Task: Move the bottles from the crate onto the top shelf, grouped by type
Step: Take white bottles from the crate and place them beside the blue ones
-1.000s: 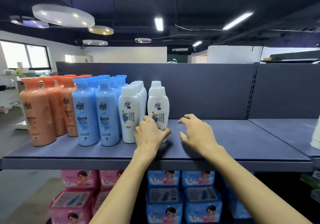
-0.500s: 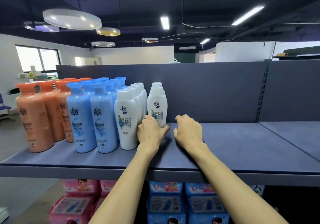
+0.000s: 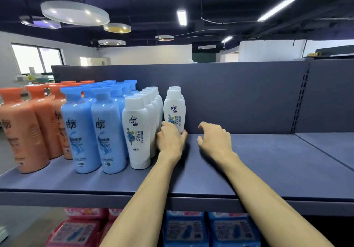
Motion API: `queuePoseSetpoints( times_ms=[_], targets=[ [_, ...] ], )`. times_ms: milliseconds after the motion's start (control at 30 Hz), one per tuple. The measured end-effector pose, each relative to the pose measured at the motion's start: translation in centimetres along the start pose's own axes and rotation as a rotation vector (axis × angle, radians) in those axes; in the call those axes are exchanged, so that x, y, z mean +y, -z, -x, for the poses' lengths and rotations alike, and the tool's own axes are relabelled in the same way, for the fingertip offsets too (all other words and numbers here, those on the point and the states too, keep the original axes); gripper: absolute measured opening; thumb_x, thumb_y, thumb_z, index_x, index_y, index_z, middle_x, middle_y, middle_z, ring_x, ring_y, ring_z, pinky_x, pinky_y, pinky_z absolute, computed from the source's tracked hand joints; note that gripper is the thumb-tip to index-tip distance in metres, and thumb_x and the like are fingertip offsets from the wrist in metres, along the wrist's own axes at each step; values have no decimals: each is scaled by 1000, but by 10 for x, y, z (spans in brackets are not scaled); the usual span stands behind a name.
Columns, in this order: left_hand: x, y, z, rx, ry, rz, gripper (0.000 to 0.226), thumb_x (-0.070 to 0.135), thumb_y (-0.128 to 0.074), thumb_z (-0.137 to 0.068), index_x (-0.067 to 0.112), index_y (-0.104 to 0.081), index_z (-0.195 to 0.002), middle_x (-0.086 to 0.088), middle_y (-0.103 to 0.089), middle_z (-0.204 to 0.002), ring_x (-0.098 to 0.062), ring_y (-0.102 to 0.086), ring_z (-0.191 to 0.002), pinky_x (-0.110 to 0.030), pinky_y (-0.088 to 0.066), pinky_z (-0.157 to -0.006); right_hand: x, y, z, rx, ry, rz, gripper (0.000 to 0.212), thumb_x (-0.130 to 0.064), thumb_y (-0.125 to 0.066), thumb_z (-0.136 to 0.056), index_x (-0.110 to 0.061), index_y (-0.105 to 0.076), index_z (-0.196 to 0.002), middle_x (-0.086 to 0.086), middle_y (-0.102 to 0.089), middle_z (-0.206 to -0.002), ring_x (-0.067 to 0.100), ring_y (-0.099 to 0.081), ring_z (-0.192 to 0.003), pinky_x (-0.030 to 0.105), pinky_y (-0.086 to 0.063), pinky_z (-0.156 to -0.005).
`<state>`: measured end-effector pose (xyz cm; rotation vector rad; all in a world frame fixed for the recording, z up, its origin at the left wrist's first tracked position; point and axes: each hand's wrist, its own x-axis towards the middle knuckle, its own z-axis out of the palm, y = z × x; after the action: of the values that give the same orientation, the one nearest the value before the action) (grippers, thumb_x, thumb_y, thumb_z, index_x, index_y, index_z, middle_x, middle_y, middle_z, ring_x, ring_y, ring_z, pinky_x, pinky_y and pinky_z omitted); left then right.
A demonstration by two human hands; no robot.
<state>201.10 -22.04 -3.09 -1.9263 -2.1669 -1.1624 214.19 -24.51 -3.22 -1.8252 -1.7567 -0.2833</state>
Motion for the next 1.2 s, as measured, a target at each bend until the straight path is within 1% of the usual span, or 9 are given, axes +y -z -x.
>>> queuePoseSetpoints(
  times_ms=[100,300,433,667,833,900,1000,1067,1200],
  targets=[
    [1,-3,-5,-1,-5,-12,47,41,-62,-87,1,-45,-105,-17,-66,-104,-35,-68,-93,-37,-50,-67,6,-2,-1,6,-36,-42,28,-24,-59,-89,-22,-59,-117,-1,-68,-106,28,-63,-93,31,-41,-70],
    [3,-7,-11,-9,-2,-41,46,39,-60,-88,0,-45,-108,-17,-65,-106,-34,-68,-94,-37,-52,-69,1,-5,0,11,-16,-64,27,-26,-59,-90,-22,-59,-117,-3,-69,-110,29,-64,-96,34,-51,-78],
    [2,-8,-12,-21,6,-34,49,40,-60,-89,-1,-44,-110,-18,-64,-108,-35,-67,-96,-38,-52,-71,-1,-7,0,8,0,-74,27,-27,-58,-90,-22,-59,-117,-2,-69,-110,29,-63,-98,36,-51,-82],
    [2,-5,-8,-58,21,-20,52,41,-60,-91,-1,-41,-114,-19,-63,-114,-36,-66,-101,-38,-51,-74,-1,-9,-1,-10,-10,-56,24,-27,-58,-89,-21,-58,-112,-1,-68,-103,30,-62,-92,34,-49,-76],
    [4,5,5,-98,25,-2,52,39,-60,-91,-3,-41,-116,-19,-61,-117,-37,-64,-105,-38,-49,-75,2,-10,-1,-22,-23,-39,23,-26,-58,-88,-21,-57,-110,0,-67,-100,30,-61,-88,33,-43,-71],
    [3,12,14,-89,-16,-7,48,38,-59,-90,-1,-42,-114,-18,-62,-114,-38,-64,-104,-36,-44,-70,3,-8,0,-26,-31,-44,23,-26,-58,-87,-21,-57,-109,0,-67,-99,31,-61,-88,32,-42,-70],
    [-3,23,32,-48,-141,-12,41,35,-55,-90,2,-43,-109,-18,-64,-106,-40,-64,-96,-35,-37,-65,4,-6,0,-35,-58,-57,23,-25,-58,-86,-21,-57,-109,1,-68,-100,31,-61,-87,32,-39,-70],
    [-8,32,44,-30,-204,-2,37,35,-54,-89,4,-44,-107,-18,-64,-103,-40,-63,-93,-35,-36,-65,2,-2,4,-43,-67,-59,23,-25,-58,-87,-21,-57,-110,1,-68,-101,31,-61,-89,32,-39,-71],
    [-12,55,59,-36,-260,15,30,34,-55,-88,8,-44,-99,-15,-64,-101,-40,-62,-92,-35,-36,-64,-7,11,17,-29,-53,-15,24,-24,-57,-89,-19,-57,-112,1,-68,-104,31,-61,-89,32,-41,-70]
  ],
)
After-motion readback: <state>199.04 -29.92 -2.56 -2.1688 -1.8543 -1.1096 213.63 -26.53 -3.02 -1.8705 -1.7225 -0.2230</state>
